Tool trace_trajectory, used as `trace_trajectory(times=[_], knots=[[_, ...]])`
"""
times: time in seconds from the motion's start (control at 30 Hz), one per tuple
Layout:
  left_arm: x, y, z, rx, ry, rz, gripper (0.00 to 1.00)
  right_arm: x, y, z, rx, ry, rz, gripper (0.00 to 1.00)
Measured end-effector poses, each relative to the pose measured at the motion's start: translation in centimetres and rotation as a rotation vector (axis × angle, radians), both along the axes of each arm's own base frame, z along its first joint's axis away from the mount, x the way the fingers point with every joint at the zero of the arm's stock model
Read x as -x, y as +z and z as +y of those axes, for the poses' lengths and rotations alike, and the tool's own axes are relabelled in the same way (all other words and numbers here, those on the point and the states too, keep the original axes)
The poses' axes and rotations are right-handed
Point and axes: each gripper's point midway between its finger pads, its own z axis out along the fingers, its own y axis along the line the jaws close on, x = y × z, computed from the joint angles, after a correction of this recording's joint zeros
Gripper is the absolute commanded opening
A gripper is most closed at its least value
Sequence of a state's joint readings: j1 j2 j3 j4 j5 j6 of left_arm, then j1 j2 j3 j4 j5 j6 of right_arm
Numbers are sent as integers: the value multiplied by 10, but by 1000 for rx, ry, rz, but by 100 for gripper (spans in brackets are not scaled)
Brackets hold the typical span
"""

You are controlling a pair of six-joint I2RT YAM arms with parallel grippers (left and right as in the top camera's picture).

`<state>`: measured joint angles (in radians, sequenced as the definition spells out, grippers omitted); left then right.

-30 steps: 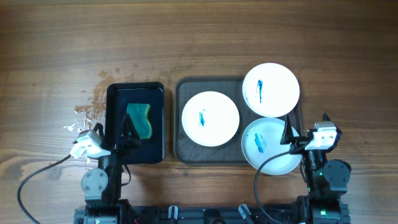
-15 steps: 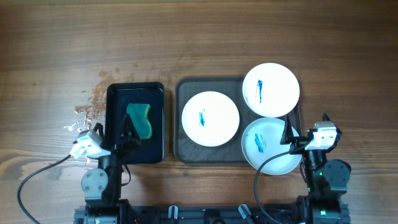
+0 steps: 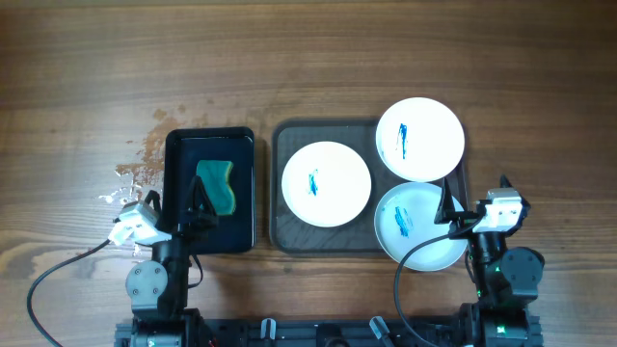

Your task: Clean dirty plates on tray and stack at the side

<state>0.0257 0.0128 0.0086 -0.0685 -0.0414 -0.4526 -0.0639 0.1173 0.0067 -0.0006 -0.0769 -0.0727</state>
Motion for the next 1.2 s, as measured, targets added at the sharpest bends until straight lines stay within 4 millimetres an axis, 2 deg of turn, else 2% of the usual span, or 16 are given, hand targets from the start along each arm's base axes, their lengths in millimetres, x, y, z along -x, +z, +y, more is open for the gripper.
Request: trace_trajectory(times=[1.03, 1.2], knots=[[0, 0, 0, 0, 0, 0, 100, 0, 0, 0, 0, 0, 0, 100], [-2, -13, -1, 3, -8, 55, 100, 0, 0, 0, 0, 0, 0, 100]])
